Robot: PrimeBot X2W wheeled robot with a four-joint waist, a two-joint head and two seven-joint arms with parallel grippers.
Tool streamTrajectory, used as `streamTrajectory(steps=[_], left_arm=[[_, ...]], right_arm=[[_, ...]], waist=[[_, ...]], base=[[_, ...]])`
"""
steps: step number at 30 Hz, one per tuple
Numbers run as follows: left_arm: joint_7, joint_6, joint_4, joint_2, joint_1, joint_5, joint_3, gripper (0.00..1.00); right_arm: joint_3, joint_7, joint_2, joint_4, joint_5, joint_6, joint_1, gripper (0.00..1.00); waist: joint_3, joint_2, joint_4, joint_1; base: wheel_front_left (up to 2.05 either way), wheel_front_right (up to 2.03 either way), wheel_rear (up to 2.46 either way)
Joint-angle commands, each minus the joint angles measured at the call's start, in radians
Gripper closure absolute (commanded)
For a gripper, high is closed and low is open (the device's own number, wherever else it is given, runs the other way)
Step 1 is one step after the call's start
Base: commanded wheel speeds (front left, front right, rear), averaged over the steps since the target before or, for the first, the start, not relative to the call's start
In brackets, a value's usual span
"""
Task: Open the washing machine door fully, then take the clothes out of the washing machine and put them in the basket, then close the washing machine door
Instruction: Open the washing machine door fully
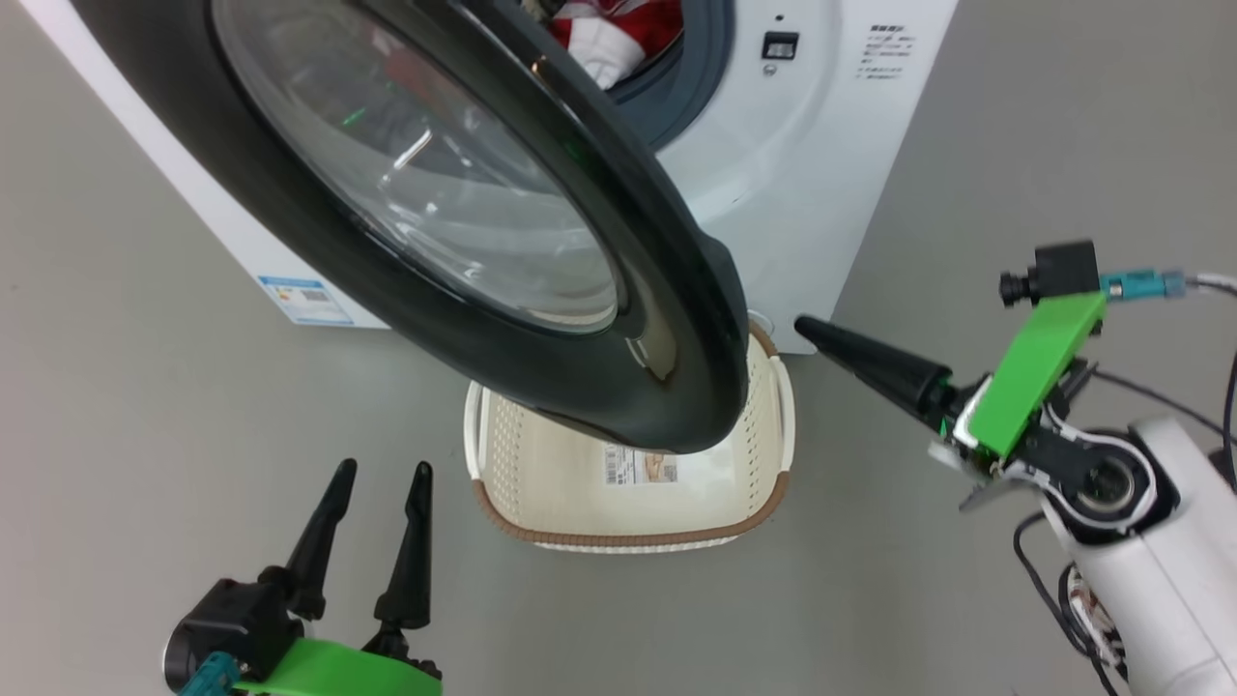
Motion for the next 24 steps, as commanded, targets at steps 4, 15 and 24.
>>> streamTrajectory(steps=[4, 15, 24], left_arm=[[-0.009, -0.01, -0.02, 0.011, 0.016, 0.018, 0.047, 0.0], [-0.009, -0.016, -0.019, 0.011, 0.058, 0.026, 0.078, 0.0], [-0.009, -0.019, -0.011, 0.011, 0.067, 0.032, 0.09, 0.0]], right_arm=[[0.002, -0.034, -0.016, -0.028, 0.001, 0.008, 0.063, 0.0], [0.029, -0.138, -0.03, -0.004, -0.029, 0.008, 0.201, 0.0], [0.025, -0.265, -0.055, -0.012, -0.043, 0.008, 0.292, 0.0]], waist=[[-0.029, 0.0, -0.025, 0.0], [-0.069, 0.0, -0.068, 0.0], [-0.077, 0.0, -0.085, 0.0]], base=[[0.0, 0.0, 0.0], [0.0, 0.0, 0.0], [0.0, 0.0, 0.0]])
